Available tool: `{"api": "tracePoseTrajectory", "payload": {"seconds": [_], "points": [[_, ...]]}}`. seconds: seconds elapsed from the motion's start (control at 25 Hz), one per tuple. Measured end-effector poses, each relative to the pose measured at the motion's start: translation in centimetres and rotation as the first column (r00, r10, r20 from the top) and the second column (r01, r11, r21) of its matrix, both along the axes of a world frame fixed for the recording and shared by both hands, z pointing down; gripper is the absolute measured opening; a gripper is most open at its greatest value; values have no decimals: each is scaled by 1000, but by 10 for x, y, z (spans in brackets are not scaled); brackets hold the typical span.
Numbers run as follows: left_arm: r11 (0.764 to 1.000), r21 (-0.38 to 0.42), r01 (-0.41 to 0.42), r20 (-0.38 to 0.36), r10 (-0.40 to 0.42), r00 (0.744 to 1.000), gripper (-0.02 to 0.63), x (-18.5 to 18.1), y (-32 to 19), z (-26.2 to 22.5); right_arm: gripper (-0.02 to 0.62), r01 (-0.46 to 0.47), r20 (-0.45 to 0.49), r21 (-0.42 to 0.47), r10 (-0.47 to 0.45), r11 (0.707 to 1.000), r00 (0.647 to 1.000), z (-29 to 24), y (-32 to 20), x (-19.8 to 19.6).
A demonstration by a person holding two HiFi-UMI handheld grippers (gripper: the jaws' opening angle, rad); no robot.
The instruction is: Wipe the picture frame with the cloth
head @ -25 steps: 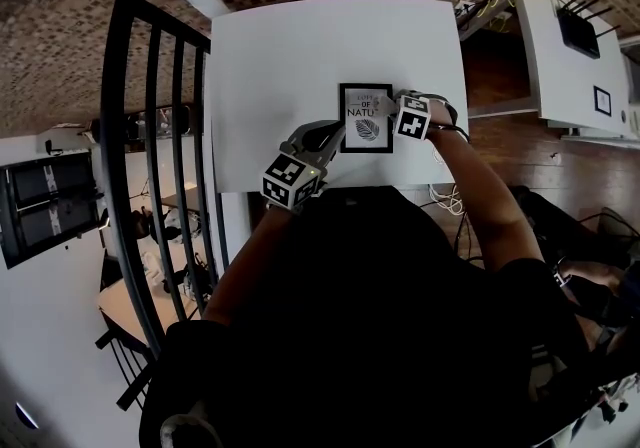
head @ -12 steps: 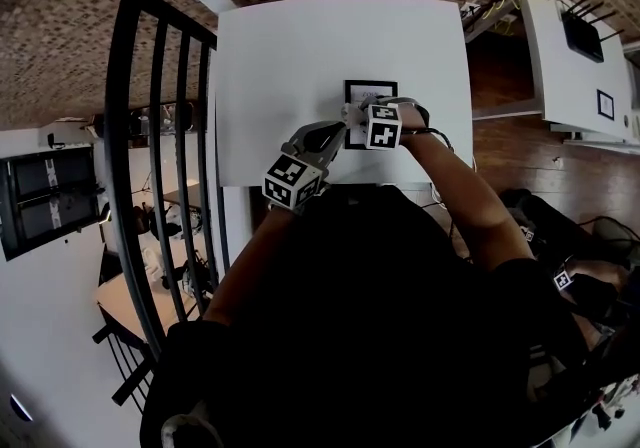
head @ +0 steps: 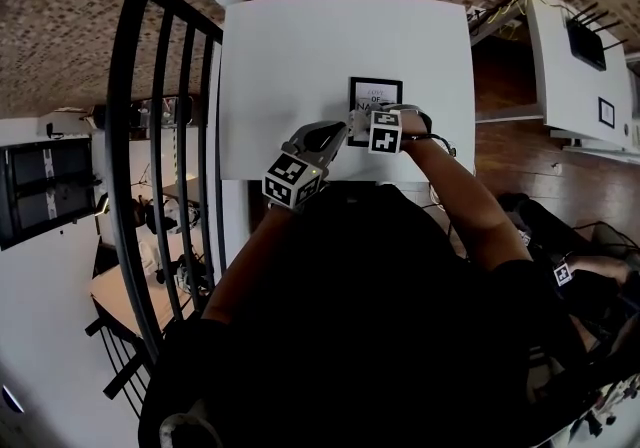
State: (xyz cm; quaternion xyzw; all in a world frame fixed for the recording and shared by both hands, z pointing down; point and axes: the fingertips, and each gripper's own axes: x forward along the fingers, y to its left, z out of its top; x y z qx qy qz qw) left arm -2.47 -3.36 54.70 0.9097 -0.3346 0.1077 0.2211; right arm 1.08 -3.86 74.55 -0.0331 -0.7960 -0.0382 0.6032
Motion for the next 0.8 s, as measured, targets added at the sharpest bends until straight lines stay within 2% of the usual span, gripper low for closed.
{"api": "tracePoseTrajectory", "payload": {"seconds": [0.8], "points": [[998, 3, -64, -9, 64, 998, 0, 16, 0, 1, 104, -152, -86, 5, 152, 988, 985, 0, 2, 99]]}}
